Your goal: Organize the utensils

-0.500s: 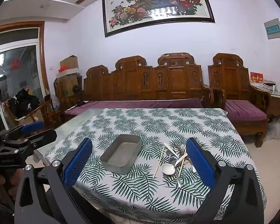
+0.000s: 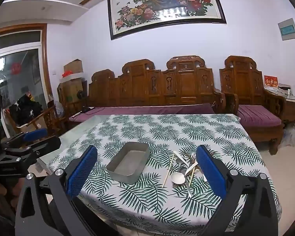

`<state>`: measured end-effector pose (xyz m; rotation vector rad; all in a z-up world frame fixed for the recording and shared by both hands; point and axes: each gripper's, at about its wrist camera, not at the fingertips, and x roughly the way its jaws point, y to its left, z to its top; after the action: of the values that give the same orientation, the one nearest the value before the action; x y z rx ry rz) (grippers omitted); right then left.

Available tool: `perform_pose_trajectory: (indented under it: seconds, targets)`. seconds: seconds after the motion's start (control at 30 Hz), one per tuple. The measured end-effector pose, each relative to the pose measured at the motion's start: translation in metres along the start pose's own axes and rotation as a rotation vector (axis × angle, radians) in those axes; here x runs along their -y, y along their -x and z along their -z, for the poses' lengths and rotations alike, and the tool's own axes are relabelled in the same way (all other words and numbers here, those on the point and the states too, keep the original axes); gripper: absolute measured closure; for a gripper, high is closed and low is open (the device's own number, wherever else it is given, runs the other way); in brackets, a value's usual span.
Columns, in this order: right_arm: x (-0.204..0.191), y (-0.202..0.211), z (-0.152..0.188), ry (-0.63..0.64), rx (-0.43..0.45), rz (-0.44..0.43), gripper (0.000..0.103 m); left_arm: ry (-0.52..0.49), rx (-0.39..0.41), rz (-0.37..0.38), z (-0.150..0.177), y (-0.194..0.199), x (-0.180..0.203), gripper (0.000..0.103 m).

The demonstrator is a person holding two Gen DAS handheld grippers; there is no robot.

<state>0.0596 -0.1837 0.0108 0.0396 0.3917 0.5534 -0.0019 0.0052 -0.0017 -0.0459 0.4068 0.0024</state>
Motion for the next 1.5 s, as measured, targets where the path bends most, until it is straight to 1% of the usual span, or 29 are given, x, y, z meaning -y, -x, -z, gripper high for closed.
perform_pose_trajectory:
  seconds: [0.27, 0.53, 1.5]
  targets:
    - [-0.007, 0.004, -0.002, 0.002, 0.006, -0.002, 0.002, 0.003, 0.006, -0.001, -0.005, 0.004, 0.004, 0.007]
    - [-0.002, 0.003, 0.003, -0.003, 0.015, -0.014, 0.002, 0.001, 0.01, -0.001, -0.009, 0.005, 0.004, 0.007]
    - [-0.004, 0.005, 0.0, -0.004, 0.018, -0.016, 0.002, 0.0, 0.016, 0.004, -0.009, 0.011, 0.007, 0.007]
